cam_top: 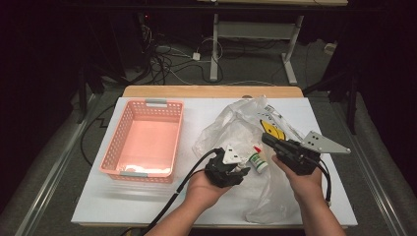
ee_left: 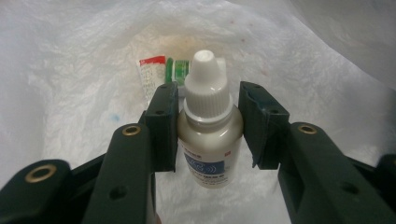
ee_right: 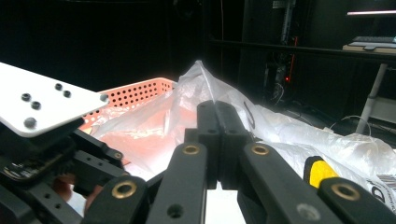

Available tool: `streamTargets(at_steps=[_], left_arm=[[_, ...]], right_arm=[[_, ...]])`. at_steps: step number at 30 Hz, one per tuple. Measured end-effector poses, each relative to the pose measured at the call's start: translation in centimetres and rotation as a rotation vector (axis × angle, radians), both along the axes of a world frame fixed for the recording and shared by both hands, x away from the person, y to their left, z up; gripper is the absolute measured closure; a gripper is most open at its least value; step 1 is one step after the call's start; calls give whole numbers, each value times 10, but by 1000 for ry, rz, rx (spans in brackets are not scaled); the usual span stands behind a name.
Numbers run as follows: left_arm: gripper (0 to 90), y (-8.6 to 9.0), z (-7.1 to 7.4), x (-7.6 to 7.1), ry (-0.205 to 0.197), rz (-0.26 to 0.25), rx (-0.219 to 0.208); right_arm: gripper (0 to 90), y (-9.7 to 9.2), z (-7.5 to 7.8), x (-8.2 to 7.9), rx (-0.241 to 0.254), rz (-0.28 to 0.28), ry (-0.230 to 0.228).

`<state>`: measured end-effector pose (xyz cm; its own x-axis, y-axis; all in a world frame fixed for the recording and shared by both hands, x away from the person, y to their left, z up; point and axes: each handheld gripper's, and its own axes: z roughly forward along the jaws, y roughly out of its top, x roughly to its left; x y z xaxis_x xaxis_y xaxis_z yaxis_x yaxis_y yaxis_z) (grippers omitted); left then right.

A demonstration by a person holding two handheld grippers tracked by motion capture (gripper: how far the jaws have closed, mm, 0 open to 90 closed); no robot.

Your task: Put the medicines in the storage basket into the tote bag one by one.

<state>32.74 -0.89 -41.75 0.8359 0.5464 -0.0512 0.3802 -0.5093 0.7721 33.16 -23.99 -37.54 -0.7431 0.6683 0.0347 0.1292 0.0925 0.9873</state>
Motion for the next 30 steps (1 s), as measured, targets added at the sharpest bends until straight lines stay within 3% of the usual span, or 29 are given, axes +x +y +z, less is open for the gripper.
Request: streamTargets(at_steps=[7, 10, 14, 16, 22, 23, 25, 26, 30], left_arm=[[581, -12, 3, 15, -39, 37, 8], [580, -17, 2, 23, -80, 68, 42], [580, -23, -3, 35, -91, 100, 76], [580, -28, -5, 43, -115, 121, 118], [575, -42, -12, 62, -105, 171, 115], [553, -43, -13, 64, -108, 178, 98], [412, -43, -12, 66, -103, 164, 103], [391, -43, -11, 64, -104, 176, 85], [353, -38, -8, 56, -136, 191, 103]], right_arm=[[900, 1, 0, 0, -1, 0, -2], [900, 0, 0, 0, -1, -3, 2], [900, -1, -2, 2, 4, -7, 7], [900, -2, -2, 2, 3, -8, 9], [900, -2, -3, 2, 3, -7, 10], [900, -2, -3, 2, 3, -8, 10], [900, -3, -3, 2, 7, -11, 16], [900, -3, -3, 2, 6, -11, 16], [900, -4, -3, 3, 7, -11, 19]])
